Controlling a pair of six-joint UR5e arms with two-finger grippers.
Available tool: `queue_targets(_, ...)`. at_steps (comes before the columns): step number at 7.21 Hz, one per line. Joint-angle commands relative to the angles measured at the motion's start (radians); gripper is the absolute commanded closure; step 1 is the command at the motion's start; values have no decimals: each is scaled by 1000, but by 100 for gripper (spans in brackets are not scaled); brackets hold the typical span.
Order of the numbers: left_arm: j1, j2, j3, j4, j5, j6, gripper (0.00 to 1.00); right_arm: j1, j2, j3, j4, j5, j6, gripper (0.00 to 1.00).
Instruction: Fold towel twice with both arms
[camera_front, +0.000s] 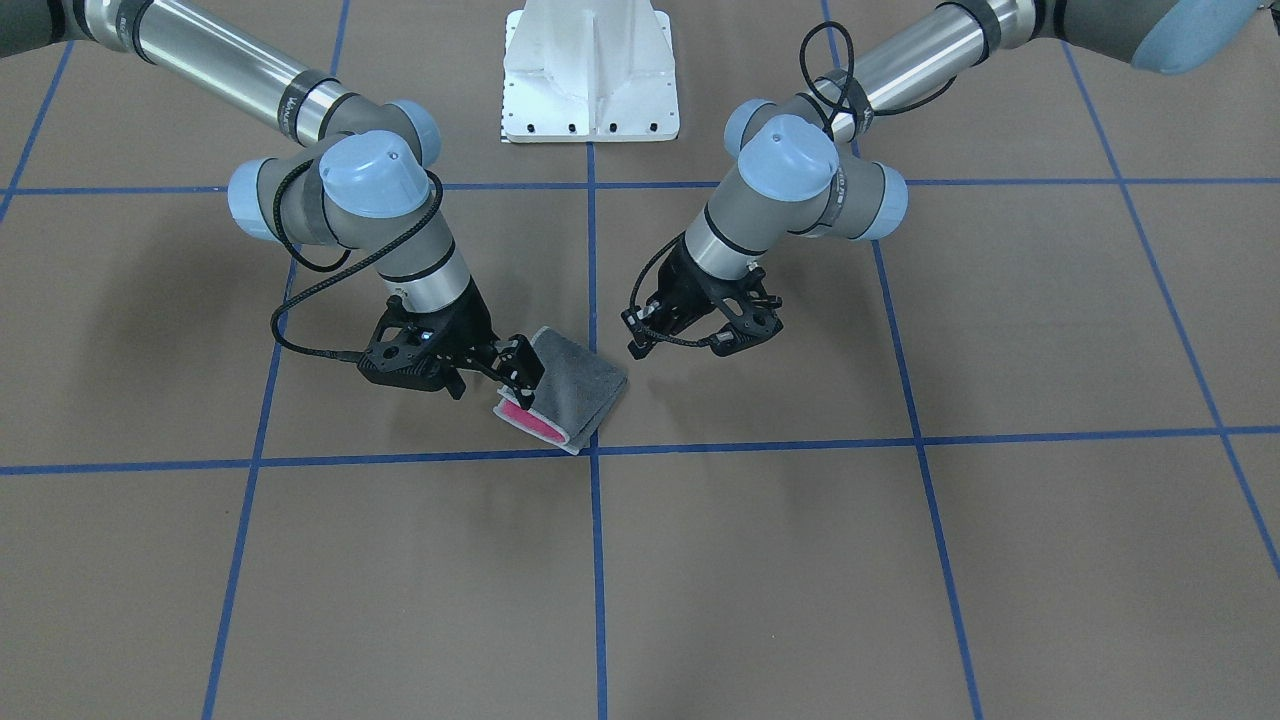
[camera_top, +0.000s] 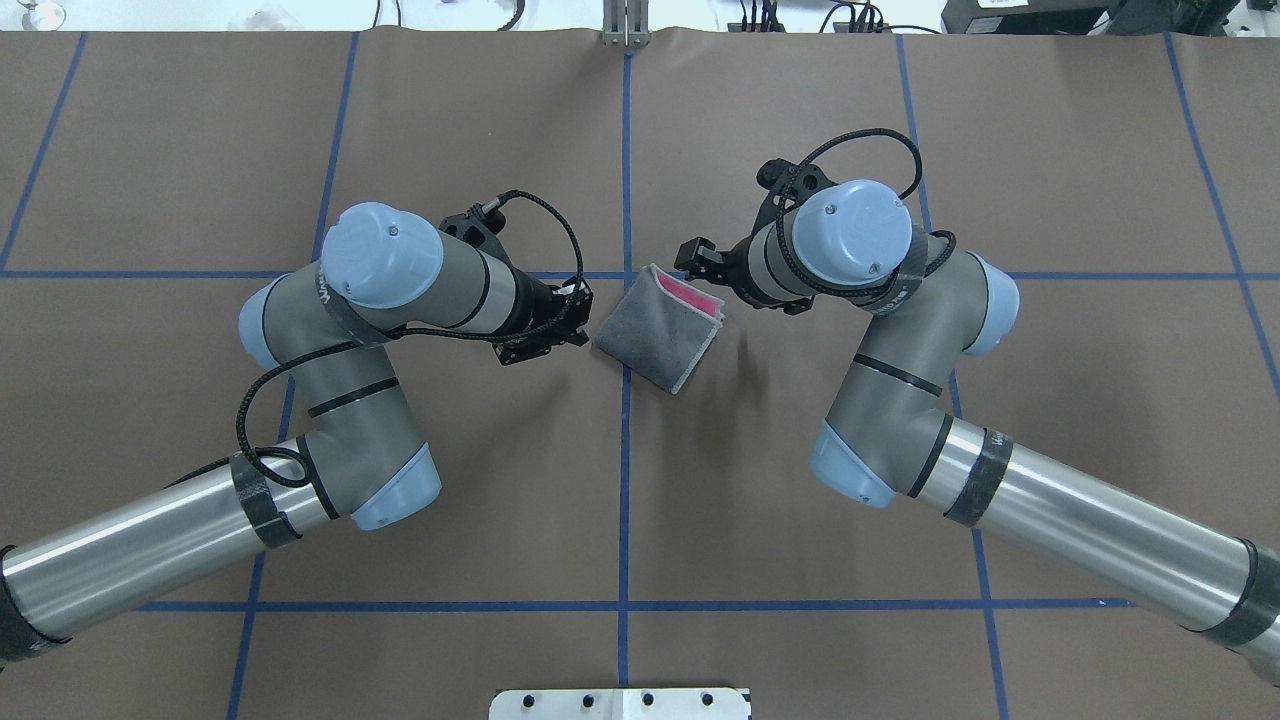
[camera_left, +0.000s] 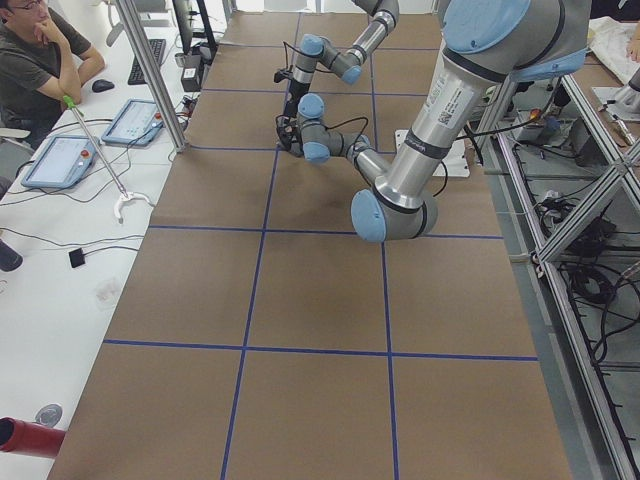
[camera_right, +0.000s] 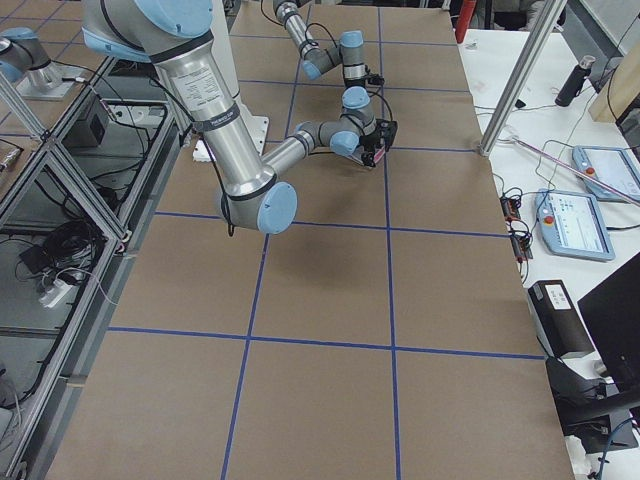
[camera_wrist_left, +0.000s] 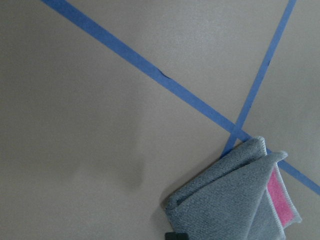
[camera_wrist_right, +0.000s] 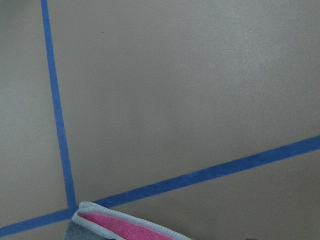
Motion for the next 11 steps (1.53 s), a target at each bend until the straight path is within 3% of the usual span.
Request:
queue_targets(1,-3,0,0,0,0,0,100,-24,4,-3,2,0,90,27)
queue_targets(5,-4,-1,-2,0,0,0,100,-43,-4,-7,2,-3,91,38)
queue_targets(9,-4,-1,-2,0,2,-3,100,-43,-8,-9,0,-5,88,59)
queue_targets(11,-3,0,0,0,3,-3,100,-41,-7,-9,2,-5,91,80)
